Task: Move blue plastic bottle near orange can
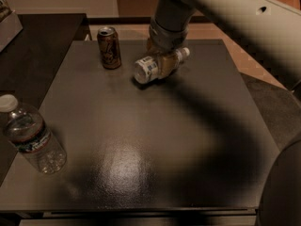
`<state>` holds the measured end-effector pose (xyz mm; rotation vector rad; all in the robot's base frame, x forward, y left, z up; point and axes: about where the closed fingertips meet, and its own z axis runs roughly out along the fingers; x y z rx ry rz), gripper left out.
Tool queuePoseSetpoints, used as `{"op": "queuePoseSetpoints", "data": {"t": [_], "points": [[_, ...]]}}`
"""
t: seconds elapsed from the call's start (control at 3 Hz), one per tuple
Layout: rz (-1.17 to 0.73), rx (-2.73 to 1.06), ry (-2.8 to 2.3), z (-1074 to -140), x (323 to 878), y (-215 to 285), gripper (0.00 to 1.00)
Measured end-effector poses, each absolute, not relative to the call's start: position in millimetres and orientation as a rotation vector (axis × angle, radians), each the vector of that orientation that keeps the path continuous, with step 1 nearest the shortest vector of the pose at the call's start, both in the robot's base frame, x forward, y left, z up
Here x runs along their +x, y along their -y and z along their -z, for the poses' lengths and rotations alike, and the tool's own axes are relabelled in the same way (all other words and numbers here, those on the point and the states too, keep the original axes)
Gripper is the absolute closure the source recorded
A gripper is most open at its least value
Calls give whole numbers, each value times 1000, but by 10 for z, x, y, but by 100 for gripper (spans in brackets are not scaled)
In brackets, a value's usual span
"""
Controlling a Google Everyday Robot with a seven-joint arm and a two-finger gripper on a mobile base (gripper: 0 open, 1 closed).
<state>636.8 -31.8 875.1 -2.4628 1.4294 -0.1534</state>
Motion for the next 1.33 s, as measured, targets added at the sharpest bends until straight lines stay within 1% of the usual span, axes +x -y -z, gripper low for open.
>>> {"op": "queuePoseSetpoints", "data": {"t": [0.33, 1.0, 1.33], "points": [[131, -2521, -1283, -8664, 6240, 6, 100], [158, -2579, -1109, -8600, 6269, -465, 100], [178, -2602, -1057, -8580, 6338, -615, 83]]}}
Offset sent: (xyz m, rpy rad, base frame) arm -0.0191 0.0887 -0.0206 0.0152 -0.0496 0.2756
